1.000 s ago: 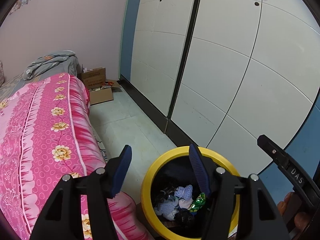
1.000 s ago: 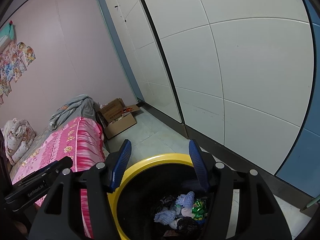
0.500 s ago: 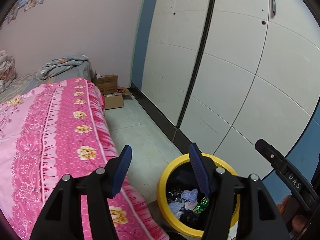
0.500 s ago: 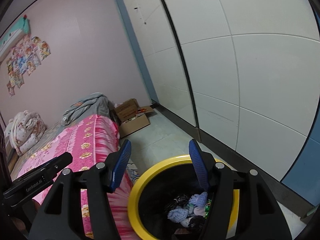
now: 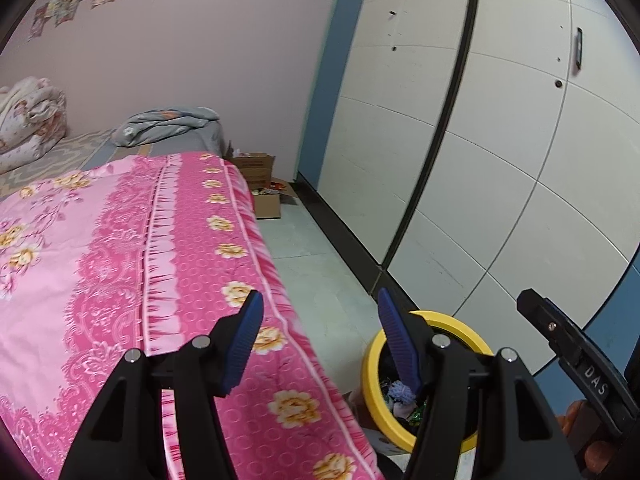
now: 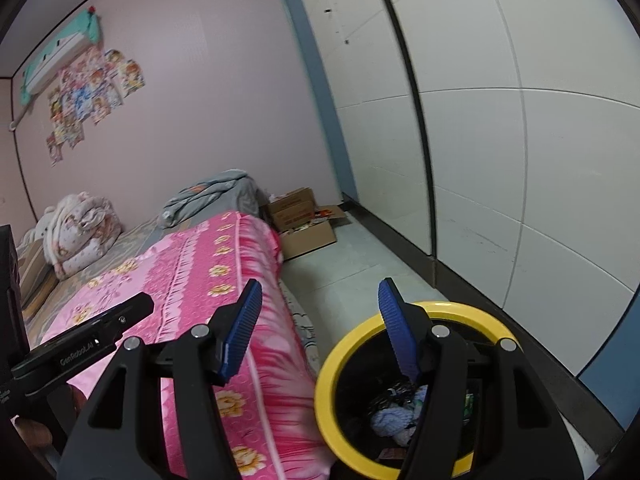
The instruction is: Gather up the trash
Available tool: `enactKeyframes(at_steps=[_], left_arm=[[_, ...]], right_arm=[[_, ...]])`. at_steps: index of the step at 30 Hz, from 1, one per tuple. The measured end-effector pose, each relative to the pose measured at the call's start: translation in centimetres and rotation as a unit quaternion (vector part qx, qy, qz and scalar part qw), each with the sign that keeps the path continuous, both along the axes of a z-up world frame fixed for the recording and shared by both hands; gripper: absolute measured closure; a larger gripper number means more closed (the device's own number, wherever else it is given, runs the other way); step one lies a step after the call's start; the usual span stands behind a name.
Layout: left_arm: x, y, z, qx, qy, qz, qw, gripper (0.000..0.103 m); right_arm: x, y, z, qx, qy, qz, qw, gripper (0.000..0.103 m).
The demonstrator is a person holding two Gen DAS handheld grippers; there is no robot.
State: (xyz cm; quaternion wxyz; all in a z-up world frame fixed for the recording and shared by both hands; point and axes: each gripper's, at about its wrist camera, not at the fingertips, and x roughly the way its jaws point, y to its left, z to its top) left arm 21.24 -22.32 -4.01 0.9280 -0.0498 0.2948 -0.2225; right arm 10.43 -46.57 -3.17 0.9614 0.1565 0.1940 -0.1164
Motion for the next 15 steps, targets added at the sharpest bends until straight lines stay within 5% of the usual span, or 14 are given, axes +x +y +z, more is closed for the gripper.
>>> enactKeyframes(at_steps=[15], left_arm=[[-3.0, 9.4, 1.3, -0.015, -0.013, 0.077, 0.9968, 0.046]], right_arm=[[1.1, 9.4, 0.8, -0.024, 0.009, 0.096, 0.995, 0.046]])
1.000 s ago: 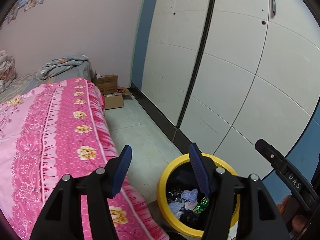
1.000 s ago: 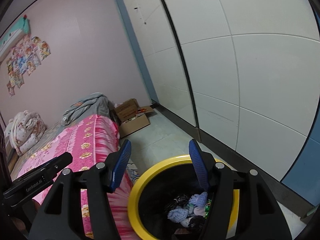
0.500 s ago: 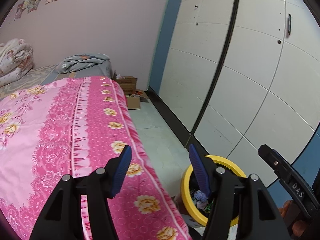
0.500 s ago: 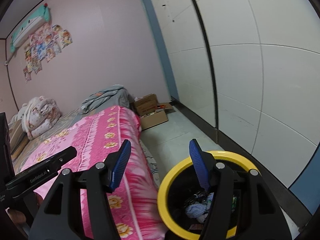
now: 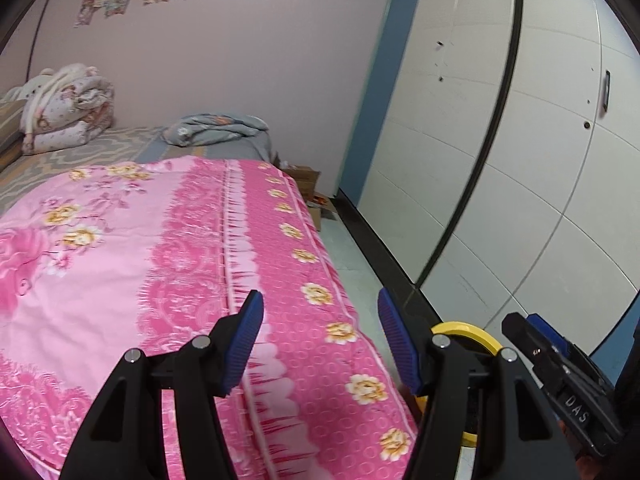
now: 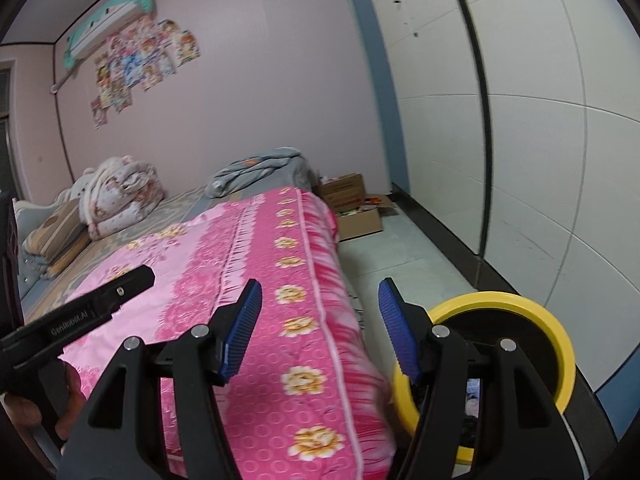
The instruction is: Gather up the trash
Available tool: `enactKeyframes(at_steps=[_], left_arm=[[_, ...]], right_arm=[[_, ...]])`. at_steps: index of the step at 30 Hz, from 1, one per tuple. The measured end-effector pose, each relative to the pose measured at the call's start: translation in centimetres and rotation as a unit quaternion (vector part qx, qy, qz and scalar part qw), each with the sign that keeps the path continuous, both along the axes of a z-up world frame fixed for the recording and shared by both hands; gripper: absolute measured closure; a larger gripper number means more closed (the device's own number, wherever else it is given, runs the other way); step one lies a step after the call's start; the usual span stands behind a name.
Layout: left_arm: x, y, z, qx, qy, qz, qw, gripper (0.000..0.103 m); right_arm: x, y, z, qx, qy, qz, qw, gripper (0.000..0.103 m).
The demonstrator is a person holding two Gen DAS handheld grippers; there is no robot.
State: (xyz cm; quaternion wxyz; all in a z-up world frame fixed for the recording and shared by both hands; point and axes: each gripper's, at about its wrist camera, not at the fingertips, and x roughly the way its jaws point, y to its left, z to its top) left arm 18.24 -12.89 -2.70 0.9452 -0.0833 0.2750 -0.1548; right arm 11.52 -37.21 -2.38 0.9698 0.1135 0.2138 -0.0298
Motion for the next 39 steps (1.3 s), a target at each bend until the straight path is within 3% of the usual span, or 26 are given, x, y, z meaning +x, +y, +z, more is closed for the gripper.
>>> enactKeyframes(at_steps=[17, 22, 26, 28, 32, 34, 39], left_arm=[[-4.8, 8.9, 0.0, 0.015, -0.017, 0.080, 0.9966, 0.047], [-6.7, 10.8, 0.0, 0.022, -0.029, 0.098, 0.9945, 0.046], [-8.1, 11.7, 0.5, 0.019, -0.040, 0.102, 0.9938, 0.046], [-9.0, 11.9, 1.0, 0.022, -0.054, 0.110, 0.9923, 0.031], [-10.4, 12.1, 1.8, 0.029, -0.082, 0.114, 0.9897, 0.027], [-11.1, 12.1, 2.2, 0.030, -0.093, 0.117, 0.9883, 0.017], [-12.3, 12.4, 2.8, 0.019, -0.110, 0.113, 0.9873, 0.009]], right_arm=[[-0.6, 8.3, -0.2, -0.022, 0.006, 0.088, 0.996, 0.045], [-1.2, 9.5, -0.2, -0.029, 0.003, 0.096, 0.995, 0.040], [-1.8, 9.9, 0.2, -0.022, -0.004, 0.097, 0.995, 0.028], [-1.9, 9.7, 0.3, -0.023, -0.007, 0.097, 0.995, 0.027], [-2.6, 10.0, 0.8, -0.026, -0.020, 0.098, 0.995, 0.011], [-2.8, 9.9, 1.0, -0.027, -0.025, 0.095, 0.995, 0.009], [-3.7, 9.7, 1.4, -0.027, -0.044, 0.075, 0.996, 0.008]])
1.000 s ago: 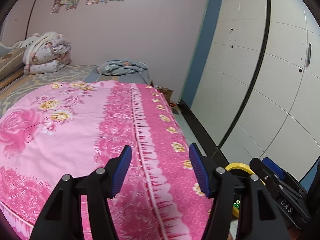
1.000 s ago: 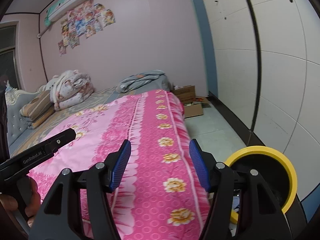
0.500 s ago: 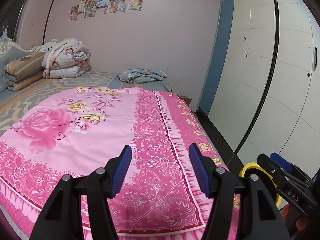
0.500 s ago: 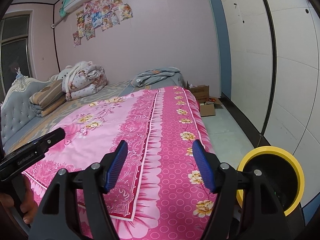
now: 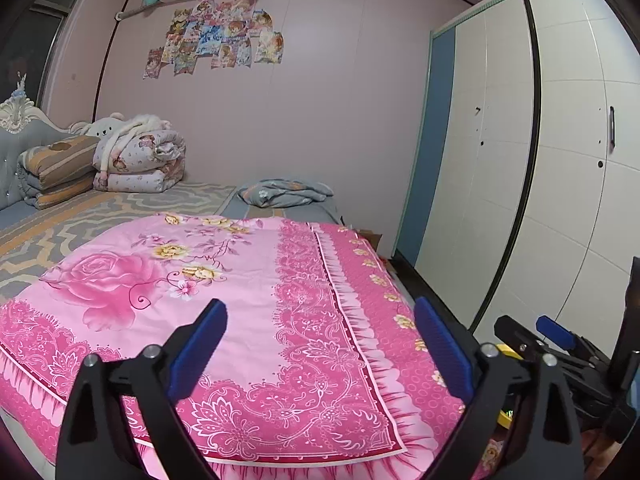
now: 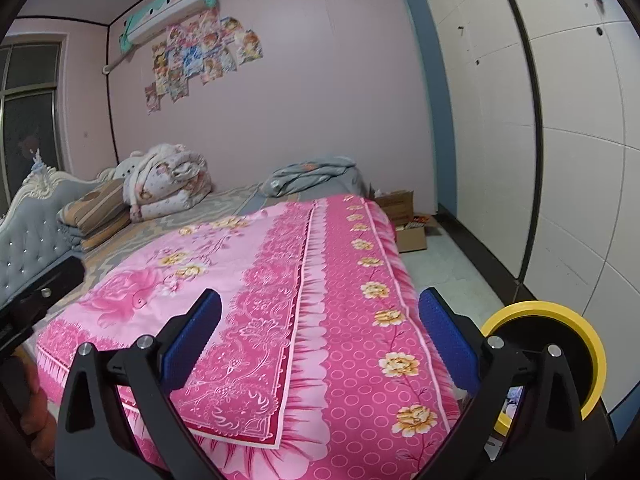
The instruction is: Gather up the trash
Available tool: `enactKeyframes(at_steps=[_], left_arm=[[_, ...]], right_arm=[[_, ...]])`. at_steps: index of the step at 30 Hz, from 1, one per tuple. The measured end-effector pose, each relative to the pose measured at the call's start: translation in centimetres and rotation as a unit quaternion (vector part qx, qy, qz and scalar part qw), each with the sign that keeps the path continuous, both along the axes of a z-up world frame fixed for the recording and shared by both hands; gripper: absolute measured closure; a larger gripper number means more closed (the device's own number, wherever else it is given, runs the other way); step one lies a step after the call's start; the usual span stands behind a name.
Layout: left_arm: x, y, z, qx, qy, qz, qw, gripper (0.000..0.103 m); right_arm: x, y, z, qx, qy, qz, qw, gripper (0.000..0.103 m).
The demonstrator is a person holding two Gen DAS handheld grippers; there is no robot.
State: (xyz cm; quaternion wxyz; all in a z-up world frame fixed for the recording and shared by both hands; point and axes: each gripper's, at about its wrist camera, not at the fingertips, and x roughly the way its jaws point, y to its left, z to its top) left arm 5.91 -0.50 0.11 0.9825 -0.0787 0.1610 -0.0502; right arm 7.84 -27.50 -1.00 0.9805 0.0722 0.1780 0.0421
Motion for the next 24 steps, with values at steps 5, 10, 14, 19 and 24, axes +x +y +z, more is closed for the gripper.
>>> enactKeyframes(at_steps=[5, 10, 14, 19, 24], left_arm=[[-1.6, 0.3, 0.6, 0.004, -0.023, 0.005, 0.9997, 0.008], [-2.7, 0.8, 1.0, -0.006, -0.033, 0.011, 0.9994, 0.008], [-3.9, 1.0, 1.2, -0.008, -0.046, 0.018, 0.9987, 0.008], [-4.6, 1.1, 1.6, -0.008, -0.059, 0.020, 0.9980, 0.008], [-5.0, 1.0, 1.9, -0.009, -0.067, 0.019, 0.9975, 0.008]], right_arm=[[-1.3, -0.5, 0.5, 0.000, -0.027, -0.027, 0.999, 0.008], [-2.7, -0.3, 1.2, -0.011, -0.049, -0.036, 0.998, 0.008], [-3.6, 0.2, 1.6, -0.018, -0.058, -0.038, 0.997, 0.008], [-4.1, 0.4, 1.7, -0.017, -0.059, -0.035, 0.997, 0.008], [-4.1, 0.5, 1.8, -0.017, -0.054, -0.031, 0.998, 0.008]])
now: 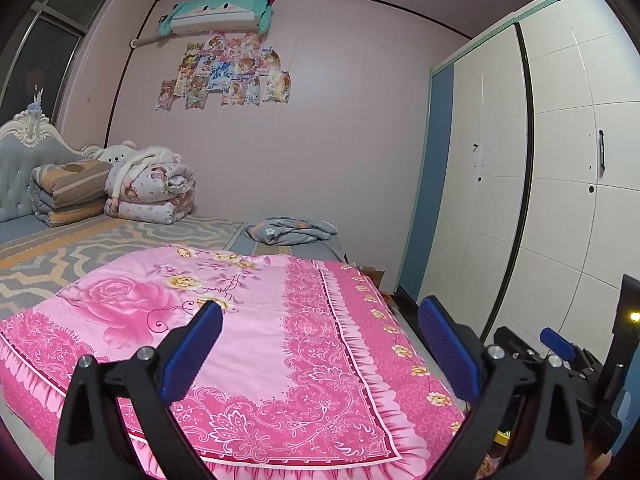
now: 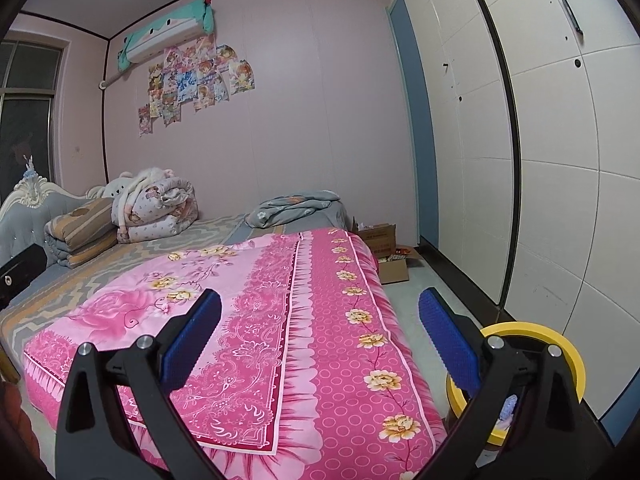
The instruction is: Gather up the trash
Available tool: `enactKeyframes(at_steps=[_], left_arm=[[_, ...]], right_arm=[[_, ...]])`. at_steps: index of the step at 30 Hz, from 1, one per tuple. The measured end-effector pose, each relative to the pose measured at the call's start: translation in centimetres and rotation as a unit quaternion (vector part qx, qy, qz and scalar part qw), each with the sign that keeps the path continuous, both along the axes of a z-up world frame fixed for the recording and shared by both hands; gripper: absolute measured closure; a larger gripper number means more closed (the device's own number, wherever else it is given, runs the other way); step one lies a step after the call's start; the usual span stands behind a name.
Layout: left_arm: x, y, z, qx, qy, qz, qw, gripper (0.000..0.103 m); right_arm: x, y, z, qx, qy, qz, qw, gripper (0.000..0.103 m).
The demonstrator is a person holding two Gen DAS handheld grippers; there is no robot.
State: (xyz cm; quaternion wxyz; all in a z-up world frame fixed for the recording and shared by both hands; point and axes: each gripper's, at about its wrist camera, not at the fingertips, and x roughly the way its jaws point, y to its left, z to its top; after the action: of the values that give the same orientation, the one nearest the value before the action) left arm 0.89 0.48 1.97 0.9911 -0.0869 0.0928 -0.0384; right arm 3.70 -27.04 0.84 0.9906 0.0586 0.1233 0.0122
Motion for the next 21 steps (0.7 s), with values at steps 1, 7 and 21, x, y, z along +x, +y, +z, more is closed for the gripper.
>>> enactKeyframes(at_steps=[1, 7, 21], left_arm=[[-0.03, 0.04, 0.00, -0.001, 0.000, 0.000, 1.0000, 0.008], [-0.18, 0.17, 0.06, -0.002, -0.001, -0.003, 1.0000, 0.008], [0.08, 0.24, -0.25, -0.007, 0.007, -0.007, 0.9999, 0.008]], right_arm=[[-0.03, 0.05, 0.03, 0.000, 0.001, 0.000, 1.000, 0.008], [0.00, -0.03, 0.07, 0.000, 0.002, 0.000, 1.000, 0.008], [0.22, 0.10, -0.37, 0.001, 0.011, -0.002, 1.000, 0.008]])
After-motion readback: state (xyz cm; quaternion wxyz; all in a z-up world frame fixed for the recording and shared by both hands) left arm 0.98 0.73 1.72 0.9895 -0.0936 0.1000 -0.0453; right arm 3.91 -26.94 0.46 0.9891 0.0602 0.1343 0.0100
